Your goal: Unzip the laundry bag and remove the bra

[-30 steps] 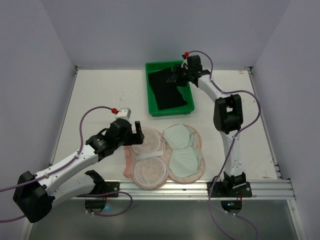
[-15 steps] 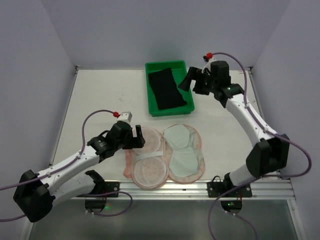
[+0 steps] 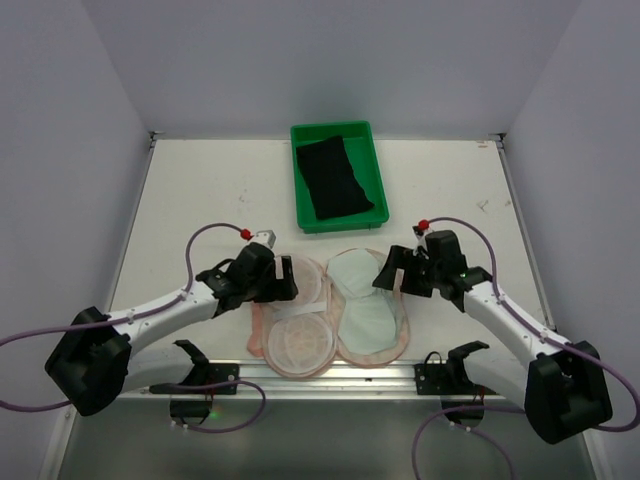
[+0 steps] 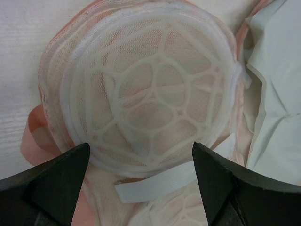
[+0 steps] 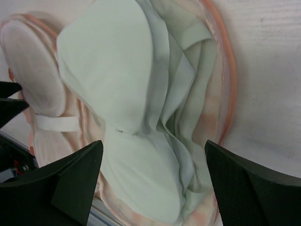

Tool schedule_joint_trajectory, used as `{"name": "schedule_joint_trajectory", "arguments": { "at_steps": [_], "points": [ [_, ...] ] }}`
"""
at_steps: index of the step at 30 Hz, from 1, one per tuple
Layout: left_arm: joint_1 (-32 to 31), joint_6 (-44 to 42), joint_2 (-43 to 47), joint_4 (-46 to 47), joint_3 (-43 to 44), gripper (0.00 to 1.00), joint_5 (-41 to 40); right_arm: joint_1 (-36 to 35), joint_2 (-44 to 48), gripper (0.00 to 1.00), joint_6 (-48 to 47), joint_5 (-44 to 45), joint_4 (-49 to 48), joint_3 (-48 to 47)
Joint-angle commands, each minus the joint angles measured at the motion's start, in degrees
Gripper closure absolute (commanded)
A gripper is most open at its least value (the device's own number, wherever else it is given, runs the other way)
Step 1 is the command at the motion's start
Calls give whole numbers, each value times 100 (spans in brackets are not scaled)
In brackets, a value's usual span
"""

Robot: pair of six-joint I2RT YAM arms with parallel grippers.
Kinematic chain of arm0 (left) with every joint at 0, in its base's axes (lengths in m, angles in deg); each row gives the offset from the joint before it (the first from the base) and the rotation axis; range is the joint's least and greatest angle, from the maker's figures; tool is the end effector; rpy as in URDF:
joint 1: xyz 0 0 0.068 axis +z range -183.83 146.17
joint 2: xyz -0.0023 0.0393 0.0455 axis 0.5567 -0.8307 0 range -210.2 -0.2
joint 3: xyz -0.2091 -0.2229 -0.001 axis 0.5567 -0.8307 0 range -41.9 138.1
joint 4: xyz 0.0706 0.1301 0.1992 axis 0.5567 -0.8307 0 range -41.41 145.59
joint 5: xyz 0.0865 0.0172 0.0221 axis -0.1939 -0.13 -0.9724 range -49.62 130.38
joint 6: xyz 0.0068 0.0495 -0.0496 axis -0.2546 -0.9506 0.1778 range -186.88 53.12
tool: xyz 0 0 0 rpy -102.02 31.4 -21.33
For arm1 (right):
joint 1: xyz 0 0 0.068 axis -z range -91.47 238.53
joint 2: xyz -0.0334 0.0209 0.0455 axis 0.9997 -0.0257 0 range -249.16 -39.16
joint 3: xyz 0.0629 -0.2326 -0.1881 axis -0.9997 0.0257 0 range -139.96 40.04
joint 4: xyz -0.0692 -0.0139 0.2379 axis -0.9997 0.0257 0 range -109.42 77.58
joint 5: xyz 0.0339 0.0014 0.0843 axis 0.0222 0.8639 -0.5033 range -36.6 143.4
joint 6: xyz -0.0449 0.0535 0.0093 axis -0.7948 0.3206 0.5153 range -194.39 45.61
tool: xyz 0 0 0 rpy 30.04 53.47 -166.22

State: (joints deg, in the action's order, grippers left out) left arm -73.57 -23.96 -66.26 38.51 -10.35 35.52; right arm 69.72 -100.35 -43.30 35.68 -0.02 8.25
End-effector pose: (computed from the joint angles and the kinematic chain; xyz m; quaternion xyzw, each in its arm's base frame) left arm 0.1608 -0.1272 0.2013 -0.0400 0.9428 -0.1869 0.2732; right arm 0.1759 0.0785 0.2164 0.0451 0.9254 0.2774 0.2544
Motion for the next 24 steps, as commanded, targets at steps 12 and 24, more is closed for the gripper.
{"name": "schedule_joint_trajectory", "arguments": {
  "at_steps": [12,24],
  "points": [
    [28,252,-723,882,-246,8,293,-316,-191,23,117,-453,-1351,428],
    [28,287,-460,364,-35,8,73,-606,-1158,23,152,-347,-1738,244]
  ]
}}
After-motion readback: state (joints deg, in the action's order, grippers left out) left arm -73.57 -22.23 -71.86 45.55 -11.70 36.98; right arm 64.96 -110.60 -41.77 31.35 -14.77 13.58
